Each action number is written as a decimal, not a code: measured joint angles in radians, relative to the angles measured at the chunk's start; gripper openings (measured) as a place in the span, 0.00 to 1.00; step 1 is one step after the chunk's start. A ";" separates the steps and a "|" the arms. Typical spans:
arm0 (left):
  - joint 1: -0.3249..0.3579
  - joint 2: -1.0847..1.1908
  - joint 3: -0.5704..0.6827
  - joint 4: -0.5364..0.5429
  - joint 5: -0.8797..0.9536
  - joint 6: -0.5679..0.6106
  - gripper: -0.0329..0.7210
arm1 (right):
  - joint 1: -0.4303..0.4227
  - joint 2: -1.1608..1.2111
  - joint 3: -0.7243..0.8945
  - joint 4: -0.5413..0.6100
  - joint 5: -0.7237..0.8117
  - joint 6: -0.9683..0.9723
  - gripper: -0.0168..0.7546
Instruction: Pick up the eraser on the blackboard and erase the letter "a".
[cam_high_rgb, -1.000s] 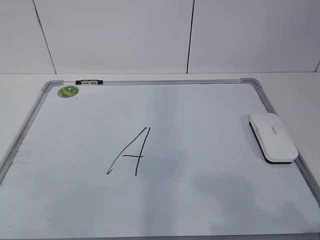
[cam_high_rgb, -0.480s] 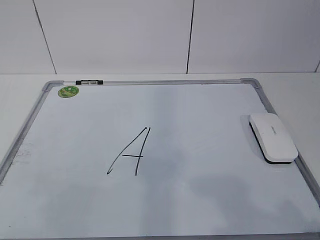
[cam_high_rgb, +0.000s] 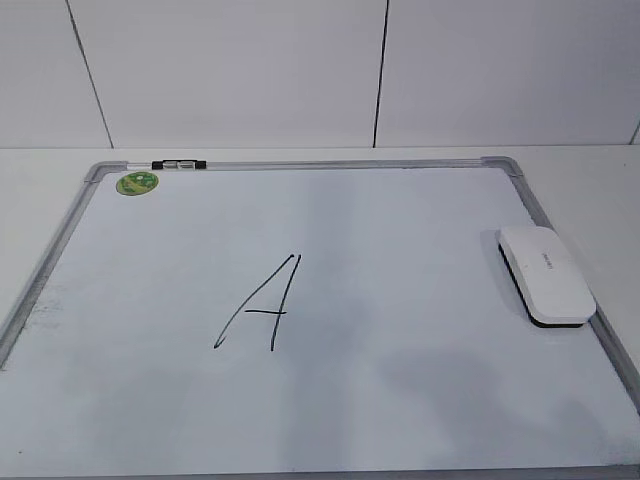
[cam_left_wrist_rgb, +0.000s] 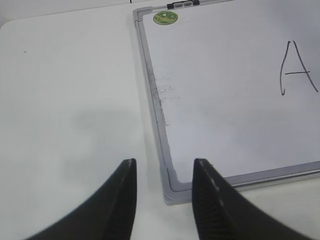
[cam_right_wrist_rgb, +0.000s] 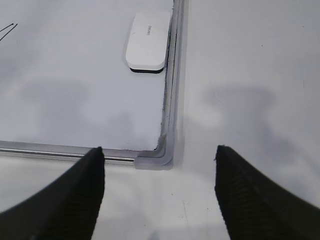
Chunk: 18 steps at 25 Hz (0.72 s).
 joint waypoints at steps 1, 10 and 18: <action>0.000 0.000 0.000 0.000 0.000 -0.005 0.41 | 0.000 0.000 0.000 0.000 0.000 0.000 0.70; 0.000 0.000 0.000 0.000 0.000 -0.029 0.41 | 0.000 0.000 0.000 0.000 -0.001 0.000 0.70; 0.000 0.000 0.000 0.000 0.000 -0.029 0.38 | 0.000 0.000 0.000 0.000 -0.001 0.000 0.70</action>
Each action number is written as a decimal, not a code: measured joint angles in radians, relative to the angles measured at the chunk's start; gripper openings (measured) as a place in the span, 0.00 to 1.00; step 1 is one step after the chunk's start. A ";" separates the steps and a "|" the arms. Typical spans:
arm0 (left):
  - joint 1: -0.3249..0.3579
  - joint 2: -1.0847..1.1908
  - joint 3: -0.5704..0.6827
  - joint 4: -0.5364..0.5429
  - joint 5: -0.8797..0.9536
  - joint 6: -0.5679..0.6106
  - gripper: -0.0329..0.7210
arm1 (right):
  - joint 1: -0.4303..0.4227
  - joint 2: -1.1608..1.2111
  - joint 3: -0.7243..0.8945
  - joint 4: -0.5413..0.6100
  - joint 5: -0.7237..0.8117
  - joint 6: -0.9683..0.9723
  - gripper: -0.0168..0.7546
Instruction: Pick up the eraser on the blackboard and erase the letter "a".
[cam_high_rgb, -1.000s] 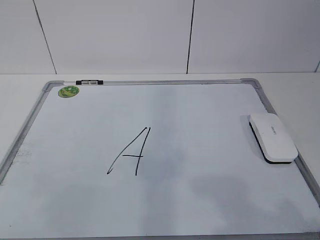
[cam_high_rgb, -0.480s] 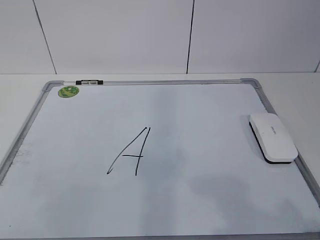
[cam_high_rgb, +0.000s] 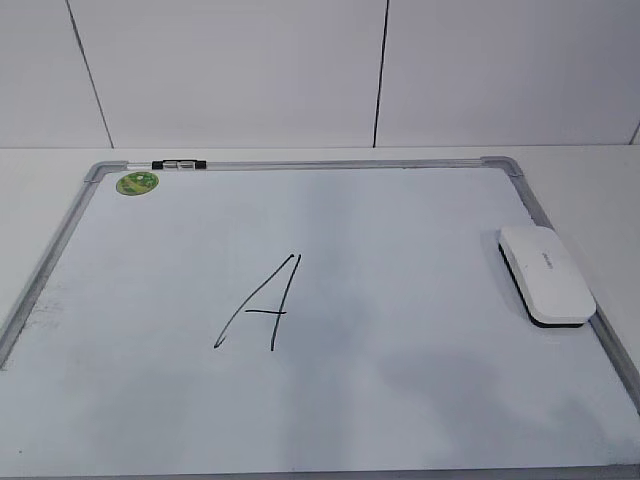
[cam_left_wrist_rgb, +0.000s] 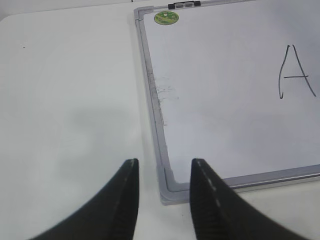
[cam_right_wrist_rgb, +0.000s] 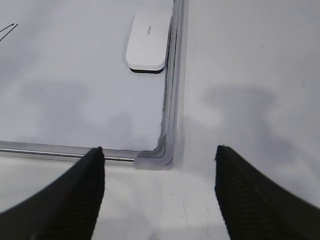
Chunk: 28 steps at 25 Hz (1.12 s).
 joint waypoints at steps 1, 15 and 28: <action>0.000 0.000 0.000 0.000 0.000 0.000 0.38 | 0.000 0.000 0.000 0.000 0.000 0.000 0.70; 0.000 -0.009 0.002 0.000 -0.001 0.000 0.36 | 0.000 -0.028 0.002 0.000 -0.004 0.000 0.70; 0.004 -0.009 0.002 -0.002 -0.001 0.000 0.36 | -0.046 -0.030 0.002 0.000 -0.004 0.000 0.70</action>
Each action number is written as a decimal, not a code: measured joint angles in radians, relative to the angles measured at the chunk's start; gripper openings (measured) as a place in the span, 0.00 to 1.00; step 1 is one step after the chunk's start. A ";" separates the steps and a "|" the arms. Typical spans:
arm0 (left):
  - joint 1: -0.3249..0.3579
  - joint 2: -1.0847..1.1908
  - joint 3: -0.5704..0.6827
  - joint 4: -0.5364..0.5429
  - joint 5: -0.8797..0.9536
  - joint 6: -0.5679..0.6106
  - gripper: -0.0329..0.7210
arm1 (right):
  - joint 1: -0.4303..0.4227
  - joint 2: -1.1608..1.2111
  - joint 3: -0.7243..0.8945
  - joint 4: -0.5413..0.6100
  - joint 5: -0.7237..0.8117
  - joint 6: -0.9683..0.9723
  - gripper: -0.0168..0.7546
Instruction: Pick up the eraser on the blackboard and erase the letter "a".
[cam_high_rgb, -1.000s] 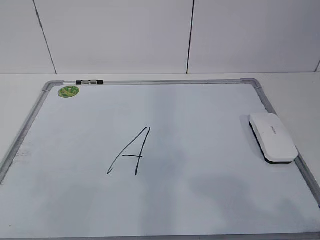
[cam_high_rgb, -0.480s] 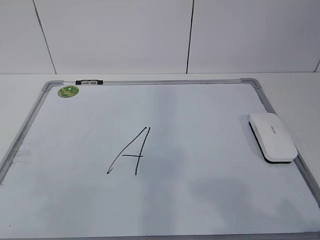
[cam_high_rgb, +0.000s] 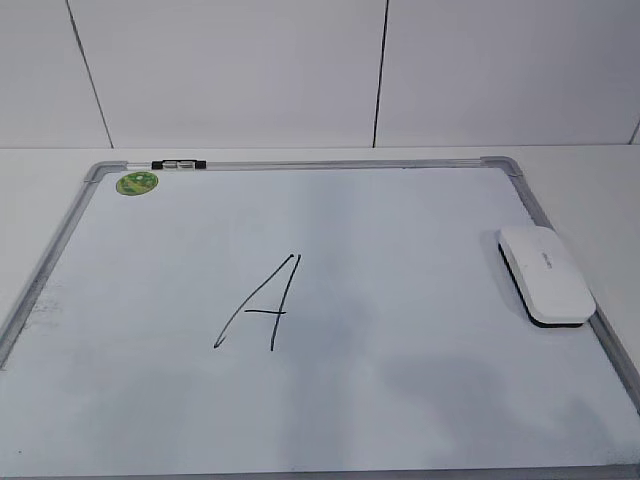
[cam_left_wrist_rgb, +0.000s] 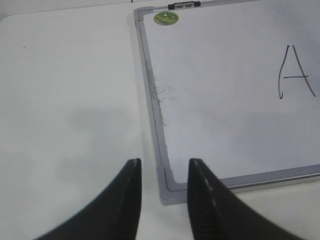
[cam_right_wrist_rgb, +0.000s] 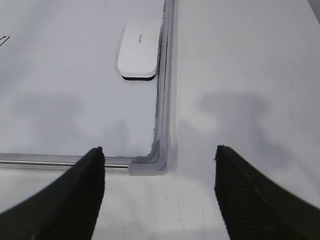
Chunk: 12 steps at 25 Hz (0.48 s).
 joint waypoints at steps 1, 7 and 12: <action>0.005 0.000 0.000 0.000 0.000 0.000 0.36 | -0.009 0.000 0.000 0.000 0.000 0.000 0.70; 0.071 0.000 0.000 0.000 0.000 0.000 0.36 | -0.036 0.000 0.000 0.000 0.000 0.000 0.70; 0.130 0.000 0.000 0.000 0.000 0.000 0.36 | -0.061 0.000 0.000 0.000 0.000 0.000 0.70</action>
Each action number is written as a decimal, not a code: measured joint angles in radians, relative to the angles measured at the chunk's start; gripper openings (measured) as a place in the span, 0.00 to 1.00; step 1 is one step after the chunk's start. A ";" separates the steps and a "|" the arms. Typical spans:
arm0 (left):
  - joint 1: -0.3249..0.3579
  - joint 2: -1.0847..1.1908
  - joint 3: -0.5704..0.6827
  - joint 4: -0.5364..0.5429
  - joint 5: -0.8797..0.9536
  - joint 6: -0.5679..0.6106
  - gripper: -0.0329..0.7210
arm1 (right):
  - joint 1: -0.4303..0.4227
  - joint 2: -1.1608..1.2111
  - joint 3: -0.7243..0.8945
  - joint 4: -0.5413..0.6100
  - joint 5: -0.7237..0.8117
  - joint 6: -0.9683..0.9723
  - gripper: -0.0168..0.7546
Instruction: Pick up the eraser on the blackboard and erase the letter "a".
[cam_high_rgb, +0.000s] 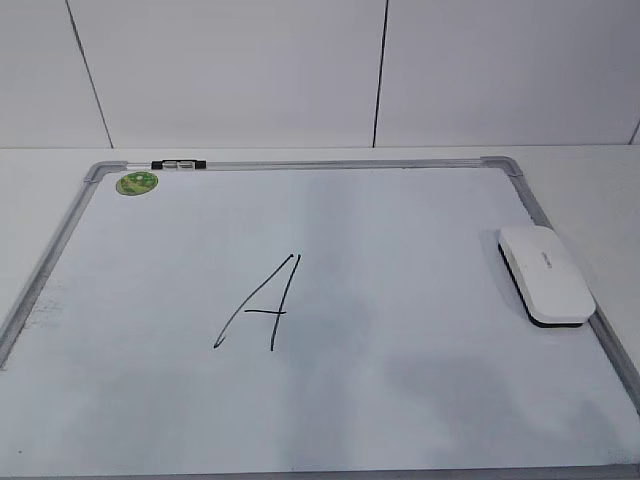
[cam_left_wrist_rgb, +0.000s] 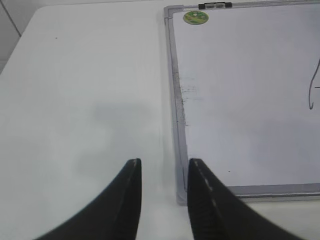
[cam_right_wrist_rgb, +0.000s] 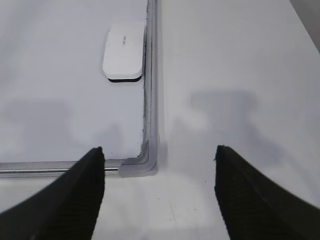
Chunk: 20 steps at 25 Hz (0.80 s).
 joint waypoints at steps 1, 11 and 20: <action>0.008 0.000 0.000 0.000 0.000 0.000 0.36 | -0.007 0.000 0.000 0.000 0.000 0.000 0.70; 0.033 0.000 0.000 0.000 0.000 0.000 0.36 | -0.033 0.000 0.000 0.000 0.000 0.000 0.70; 0.033 0.000 0.000 0.000 0.000 0.000 0.36 | -0.033 0.000 0.000 0.000 0.000 0.000 0.70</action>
